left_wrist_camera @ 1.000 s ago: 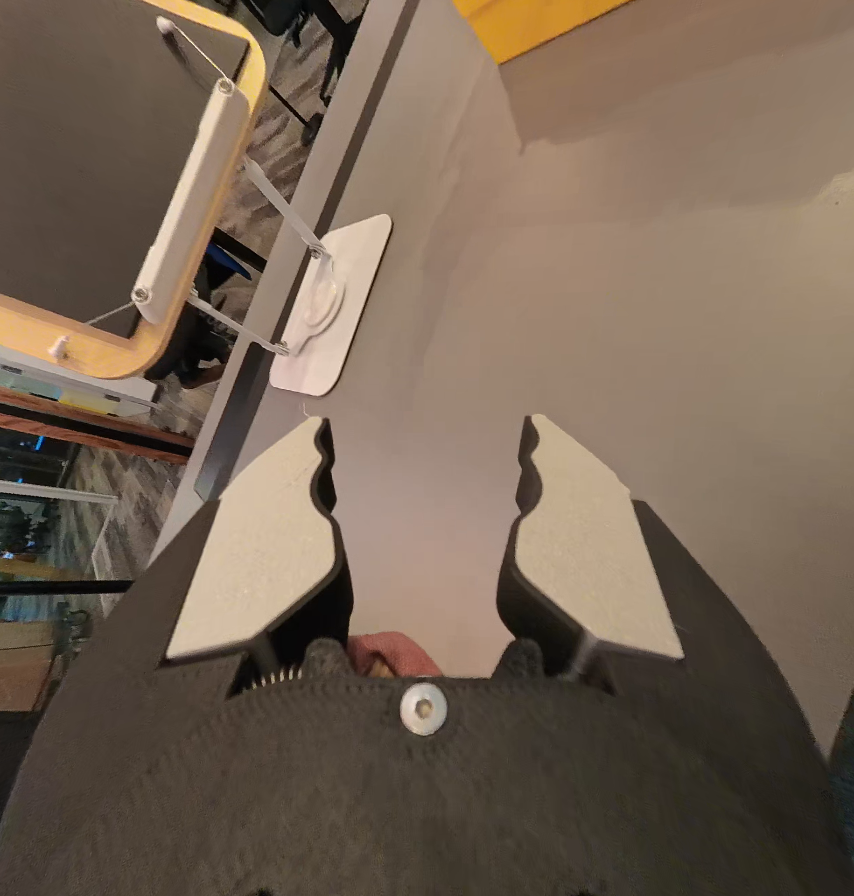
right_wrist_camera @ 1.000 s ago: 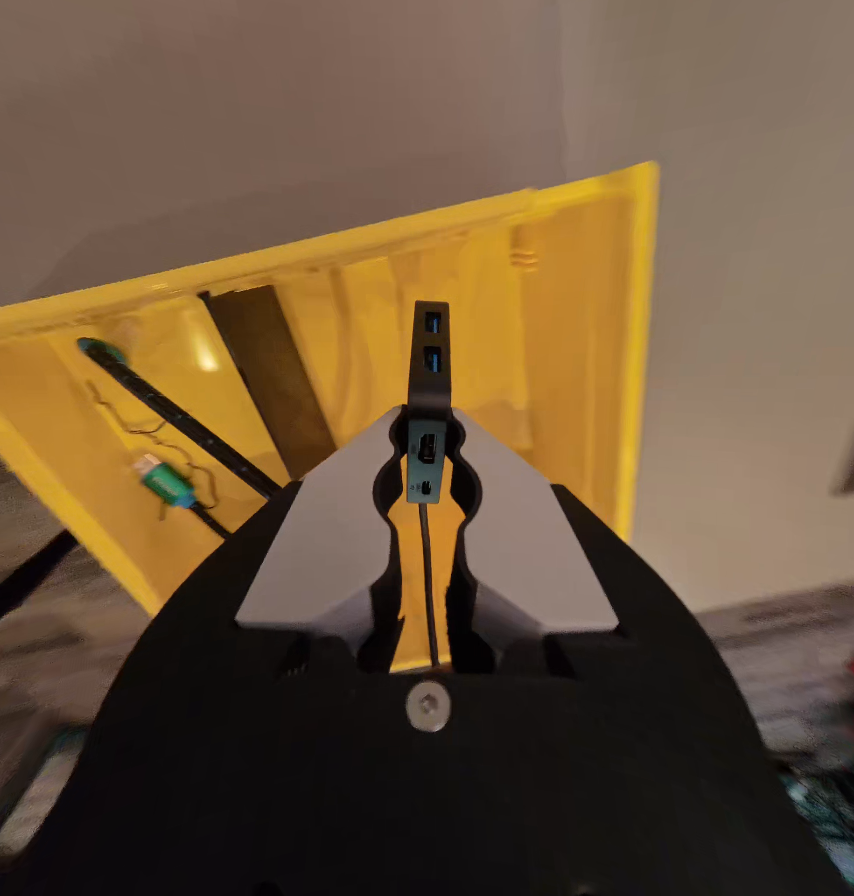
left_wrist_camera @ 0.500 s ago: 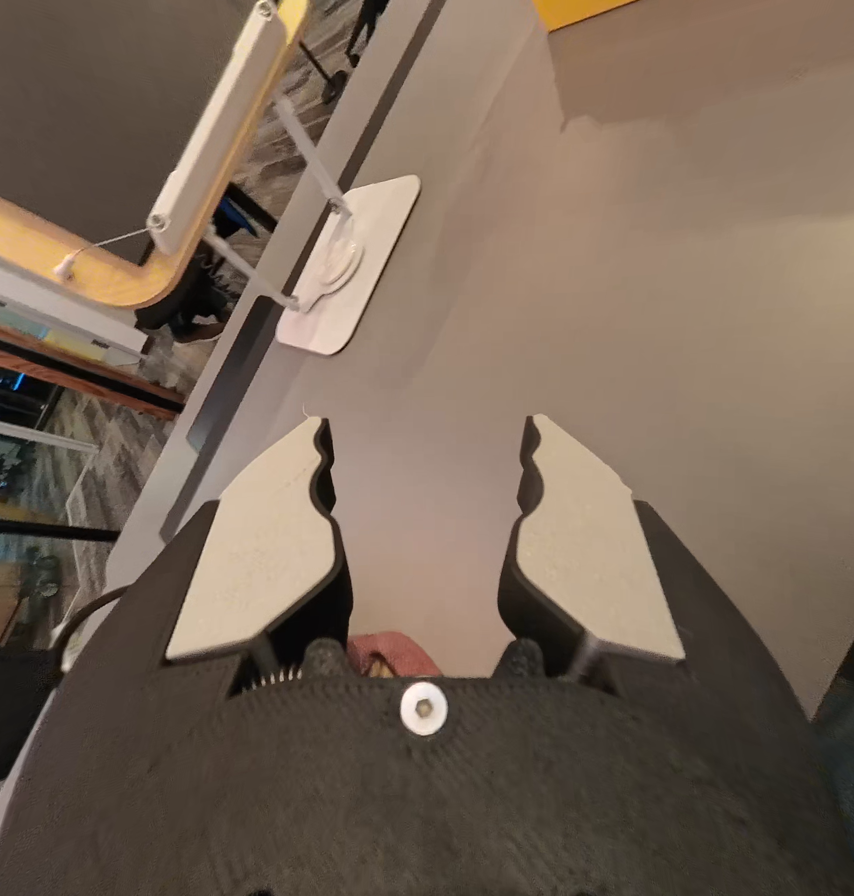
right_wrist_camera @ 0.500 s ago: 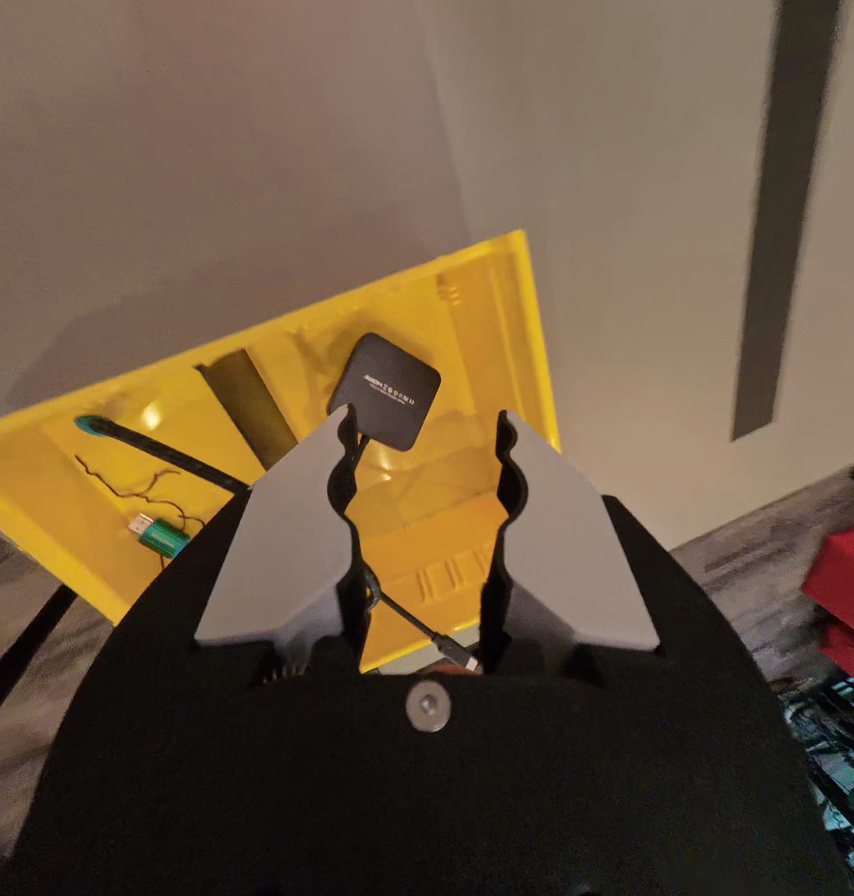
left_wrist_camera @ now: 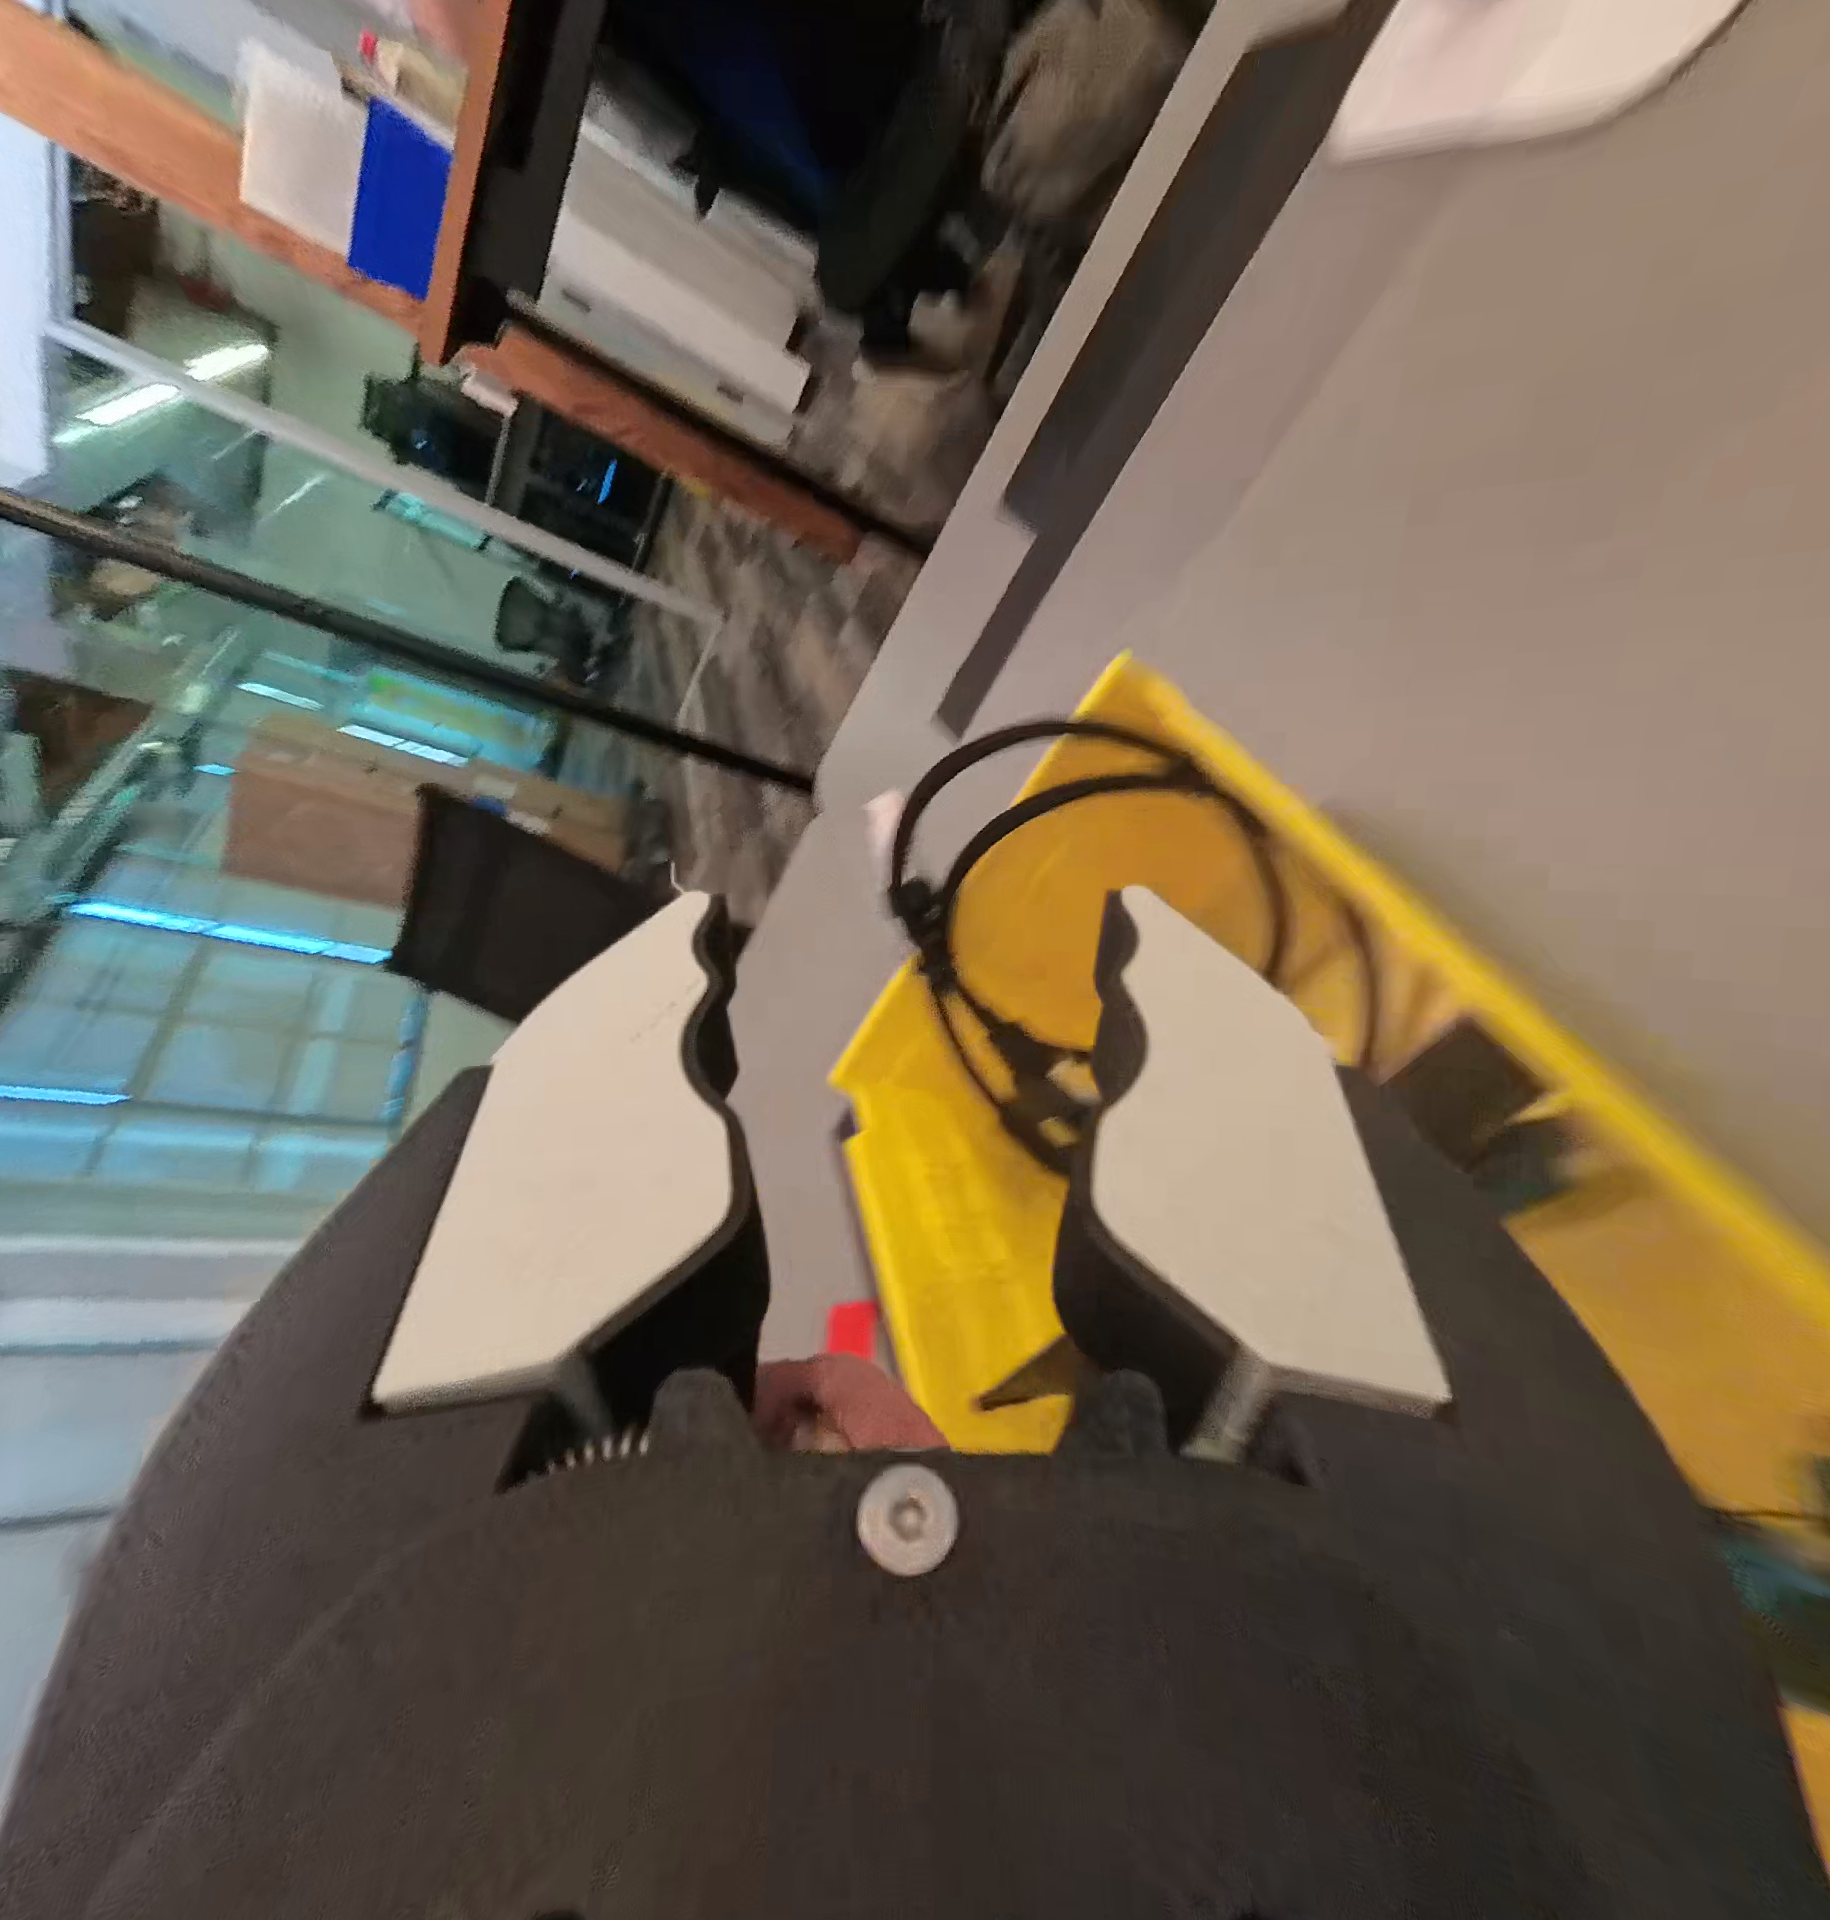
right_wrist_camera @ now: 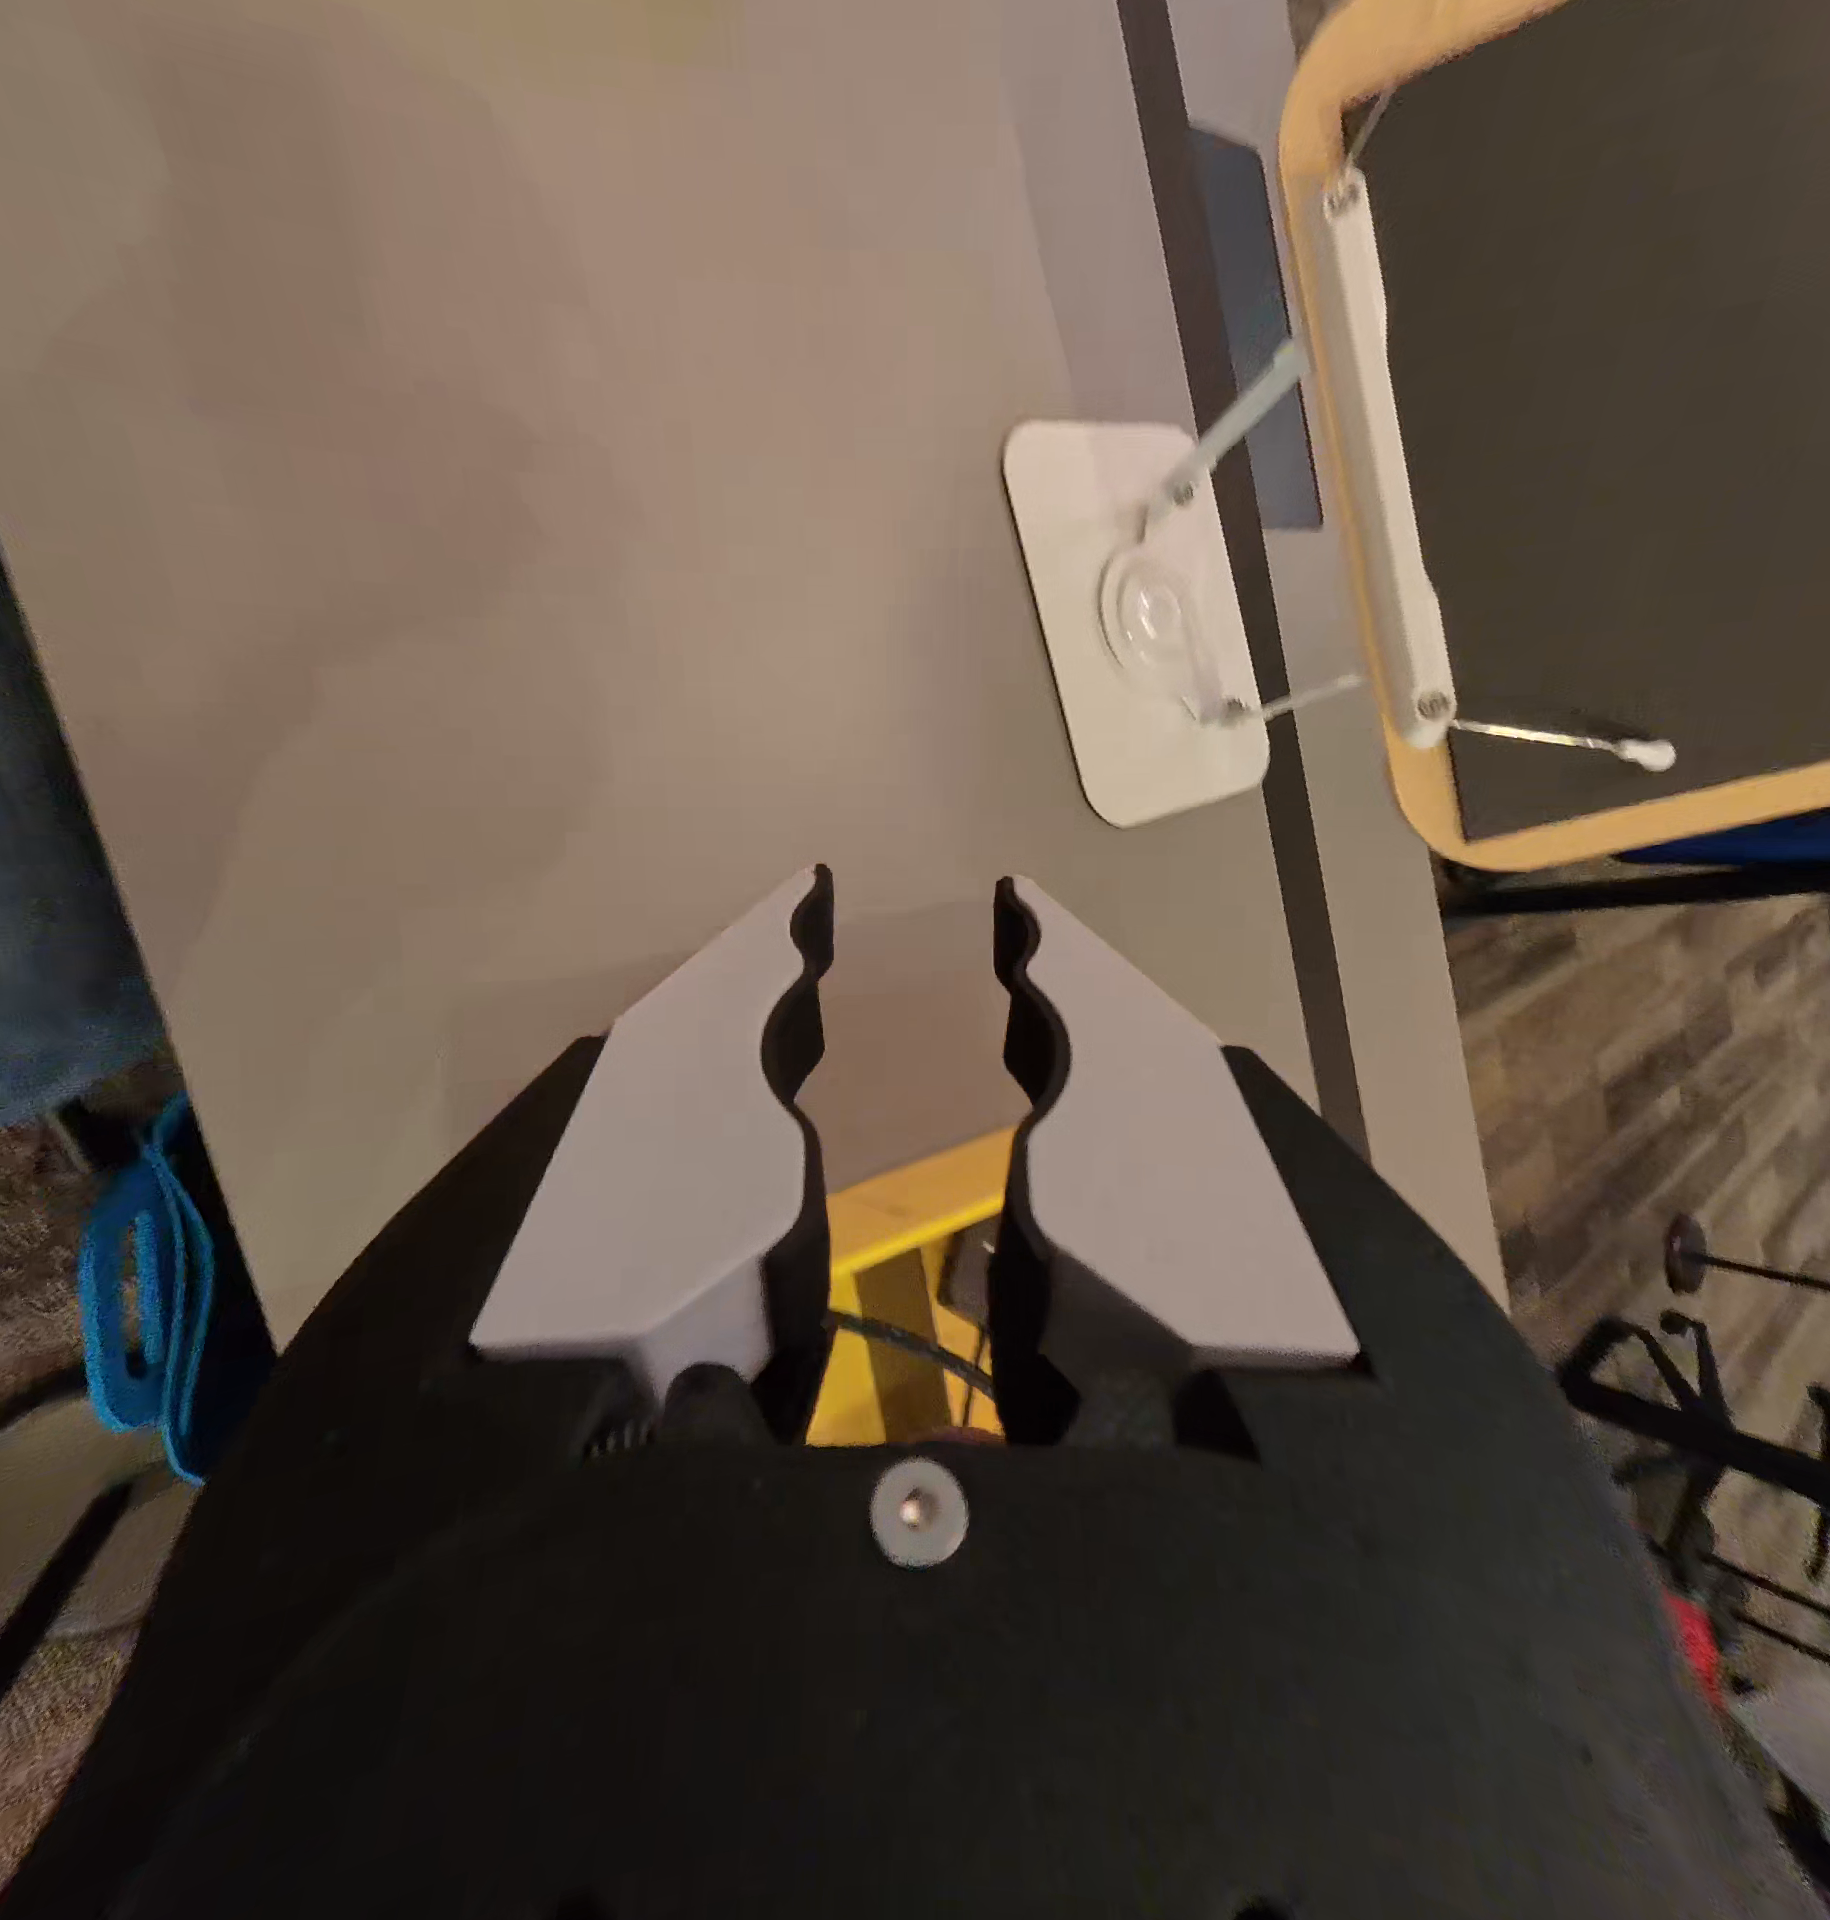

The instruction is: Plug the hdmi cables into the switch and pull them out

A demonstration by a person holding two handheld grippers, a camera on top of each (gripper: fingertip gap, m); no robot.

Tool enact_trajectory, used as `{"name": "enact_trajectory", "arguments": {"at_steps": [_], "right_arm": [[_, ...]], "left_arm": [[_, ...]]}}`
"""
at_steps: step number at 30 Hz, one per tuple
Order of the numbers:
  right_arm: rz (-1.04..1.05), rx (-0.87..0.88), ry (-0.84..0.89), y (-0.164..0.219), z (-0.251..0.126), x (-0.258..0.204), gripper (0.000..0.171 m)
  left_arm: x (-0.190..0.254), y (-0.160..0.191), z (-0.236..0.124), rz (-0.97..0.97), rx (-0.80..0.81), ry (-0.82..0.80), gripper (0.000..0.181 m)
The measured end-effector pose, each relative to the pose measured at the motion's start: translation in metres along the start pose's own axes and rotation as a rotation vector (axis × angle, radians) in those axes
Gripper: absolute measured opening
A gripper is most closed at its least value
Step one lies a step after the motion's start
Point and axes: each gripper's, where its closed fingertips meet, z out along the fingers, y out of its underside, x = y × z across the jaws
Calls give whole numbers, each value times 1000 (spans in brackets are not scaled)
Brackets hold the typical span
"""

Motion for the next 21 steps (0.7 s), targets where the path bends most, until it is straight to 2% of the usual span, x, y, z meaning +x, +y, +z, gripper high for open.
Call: {"name": "enact_trajectory", "arguments": {"at_steps": [4,7,11,13,17,21], "right_arm": [[22,77,-33,-18,5,-27,29],[31,101,-45,-22,11,-41,29],[42,112,-77,-21,18,-56,28],[46,109,-83,-17,21,-59,27],[62,114,-99,-13,25,-63,26],[75,120,-97,-8,28,-62,25]], "left_arm": [[-13,46,53,125,-181,5,73],[2,72,92,96,-259,102,79],[3,95,129,137,-341,110,74],[2,97,141,171,-355,115,64],[5,98,152,169,-367,130,32],[0,87,146,166,-328,96,20]]}}
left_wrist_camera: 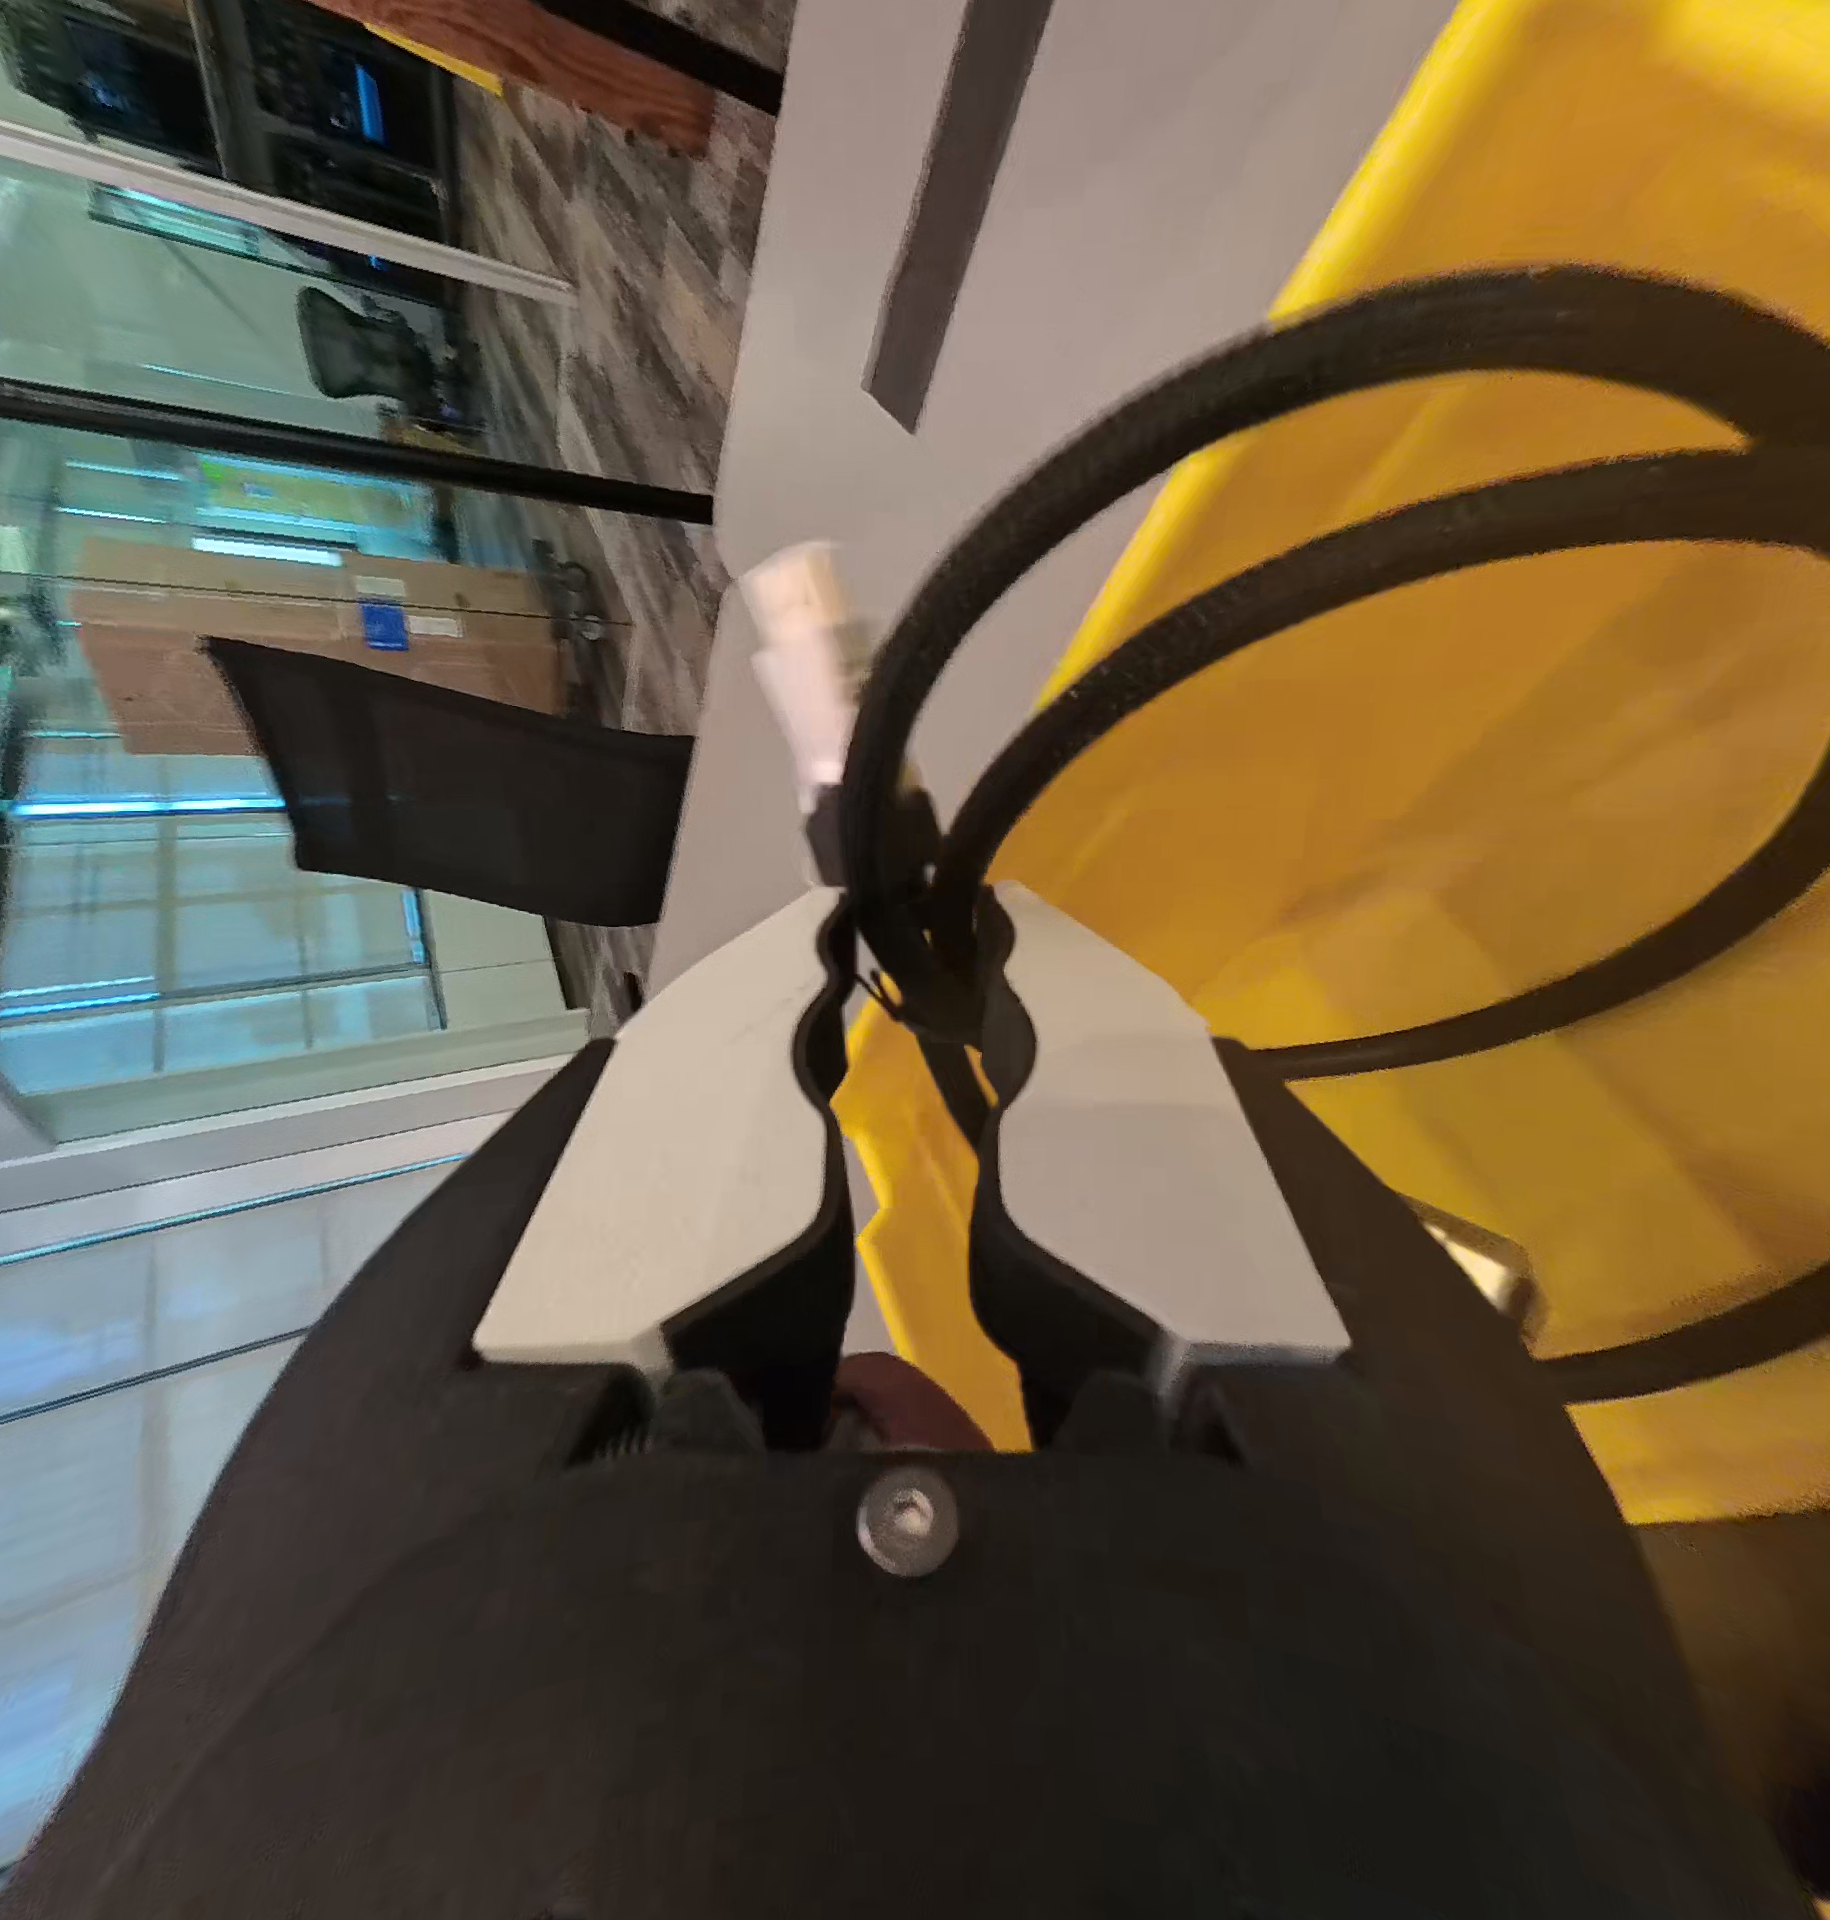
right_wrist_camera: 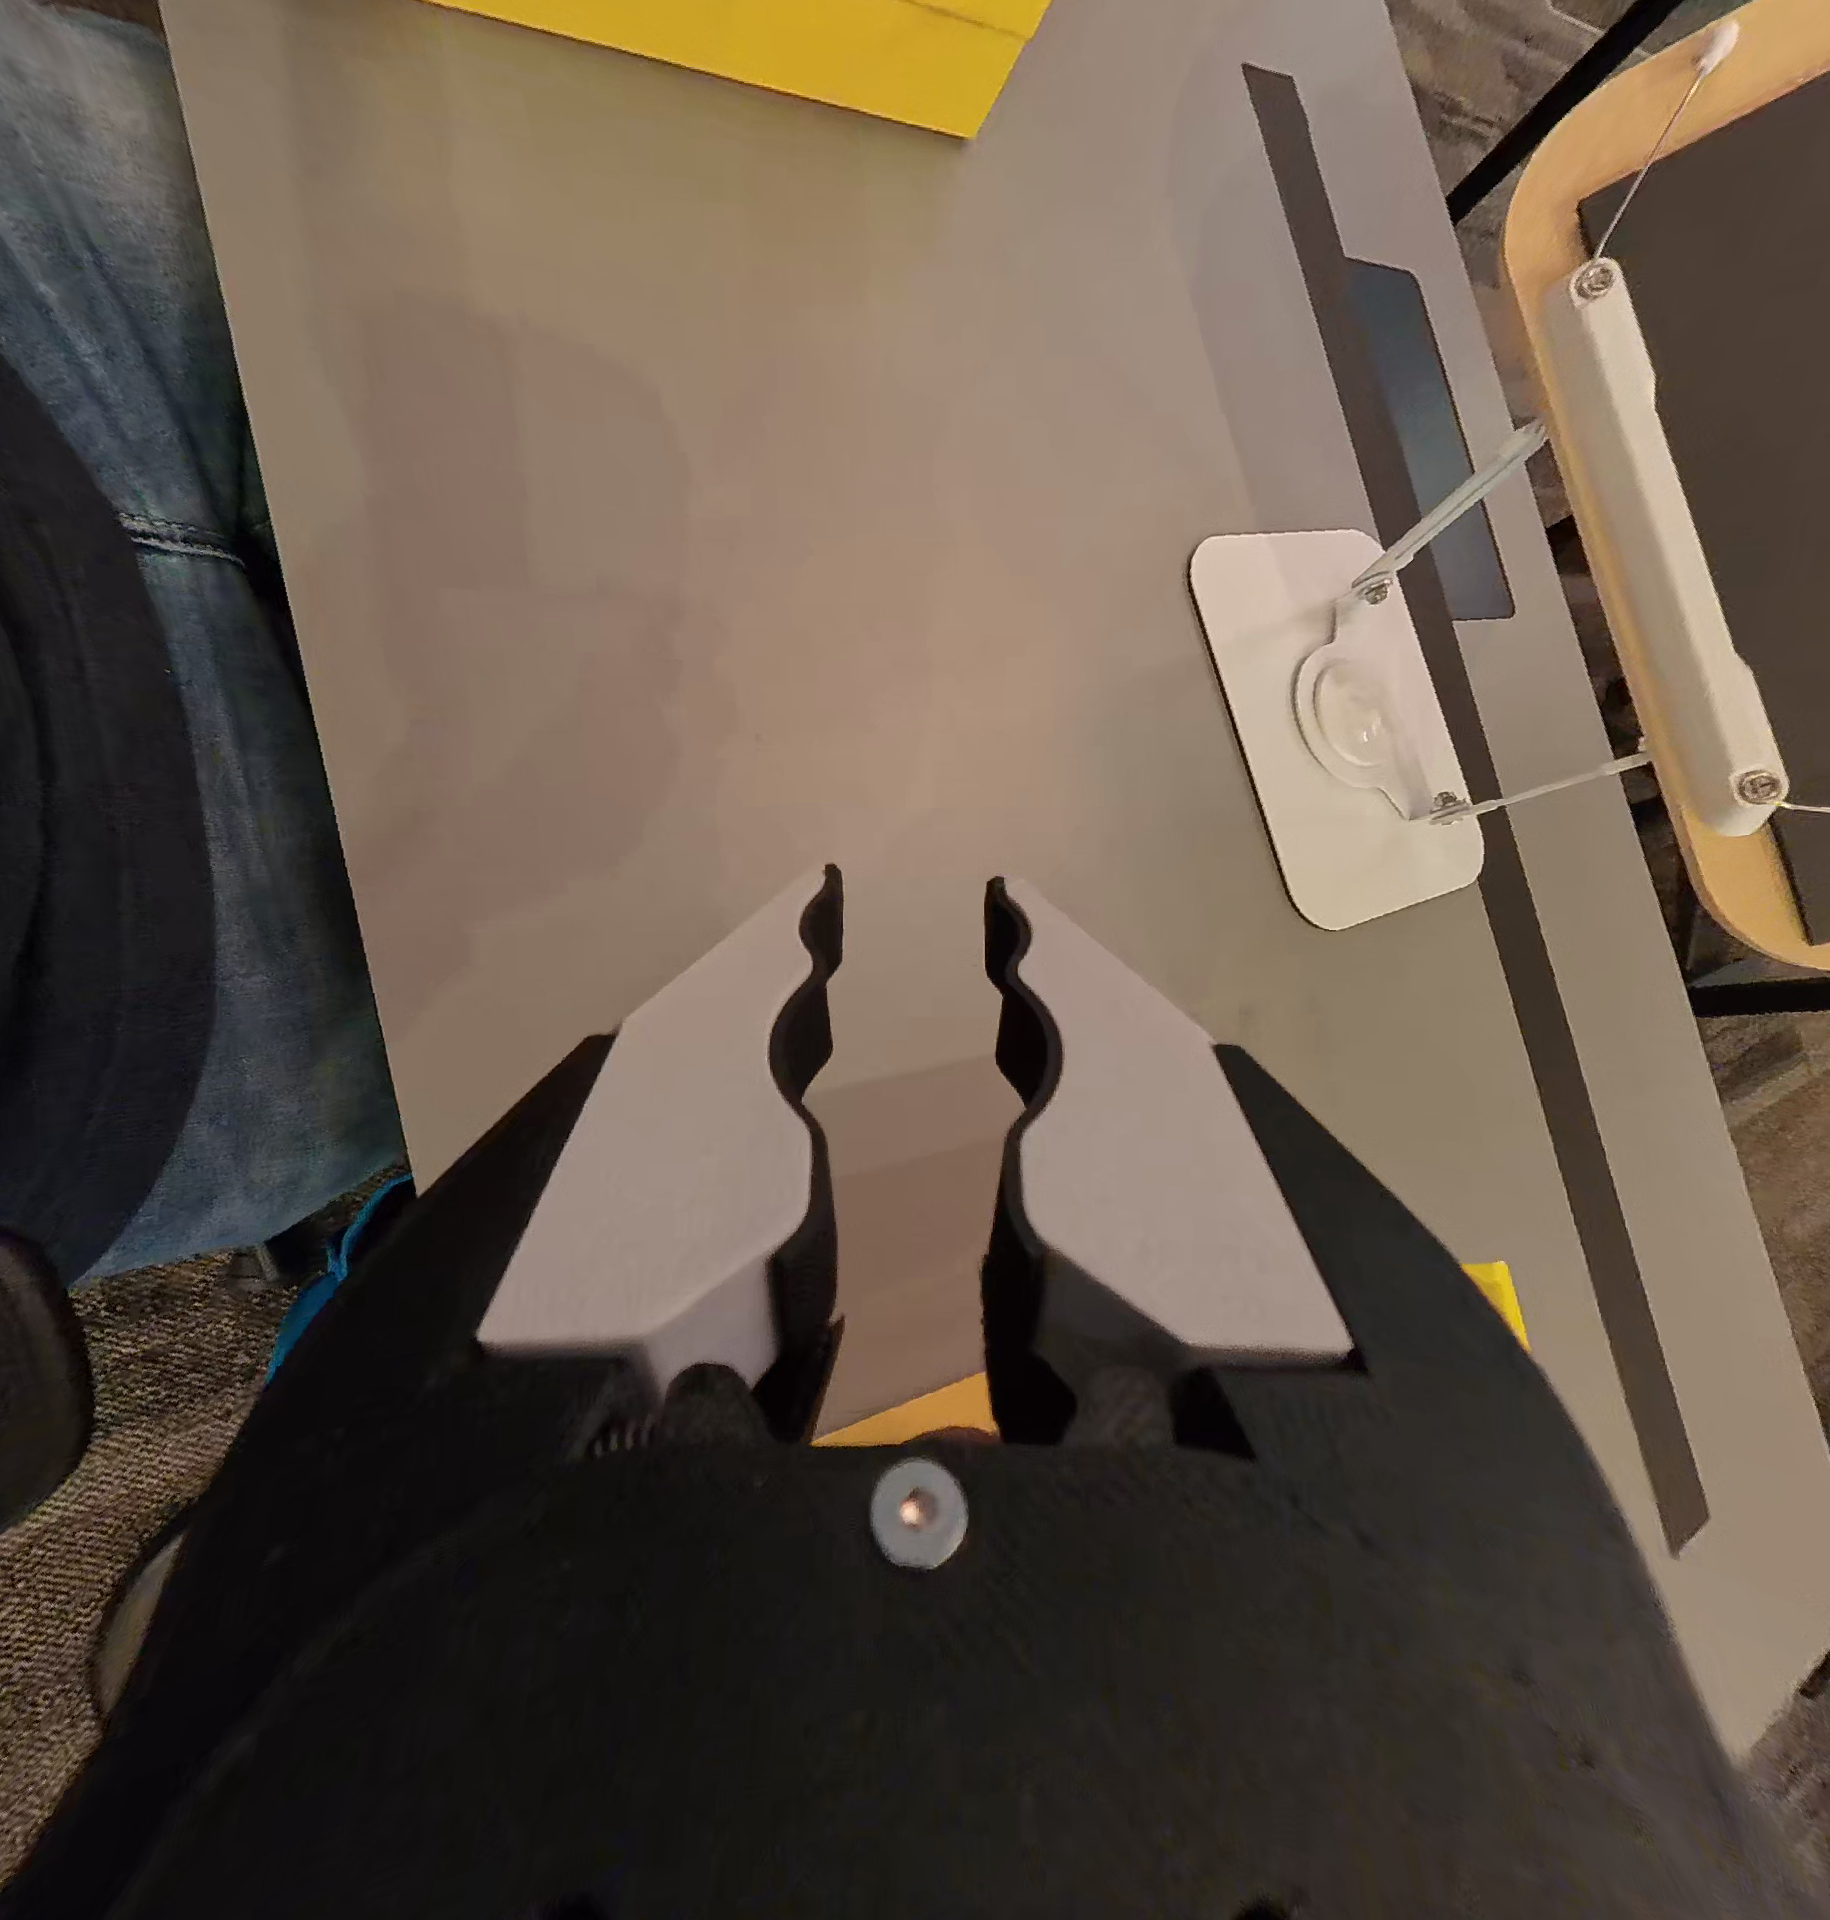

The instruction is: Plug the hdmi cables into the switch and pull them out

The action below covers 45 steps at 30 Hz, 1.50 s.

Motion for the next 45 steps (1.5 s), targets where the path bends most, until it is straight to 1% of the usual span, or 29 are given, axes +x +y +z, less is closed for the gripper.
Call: {"name": "enact_trajectory", "arguments": {"at_steps": [8,13,16,18,21,23,24,28,30,31,34,35,36,37,38,39,41,45], "right_arm": [[8,25,-23,-2,8,-6,23],[19,51,-43,-9,11,-11,23],[36,75,-50,-17,14,-12,26],[62,106,-46,-25,15,-10,33],[117,190,-56,-44,17,-8,49],[156,263,-54,-61,20,-3,62],[173,293,-62,-68,24,-2,63],[263,375,-112,-98,42,5,78],[295,387,-123,-112,54,8,92],[302,387,-124,-117,61,10,93],[295,352,-100,-122,83,14,86],[294,316,-103,-118,91,14,79],[293,282,-124,-114,98,12,77],[284,274,-172,-112,101,4,67],[280,295,-223,-112,101,-3,36],[306,317,-260,-110,100,-7,11],[398,319,-356,-101,101,-14,5],[602,348,-500,-79,107,-18,0]], "left_arm": [[-26,-8,-32,-67,91,-85,19],[-59,-14,-61,-142,171,-162,18],[-86,-23,-86,-167,220,-218,18],[-102,-35,-106,-176,257,-238,18],[-115,-65,-140,-170,336,-257,18],[-112,-92,-162,-138,387,-250,18],[-107,-107,-173,-119,413,-241,18],[-69,-171,-210,-27,522,-198,18],[-41,-203,-225,-6,577,-152,18],[-25,-217,-232,10,597,-132,18],[25,-253,-248,39,649,-45,18],[40,-262,-252,58,658,-28,18],[51,-269,-256,71,666,-23,18],[59,-275,-259,80,671,-15,18],[67,-278,-259,89,673,3,18],[75,-281,-259,87,676,27,18],[89,-284,-253,95,670,84,19],[123,-289,-235,124,623,229,19]]}}
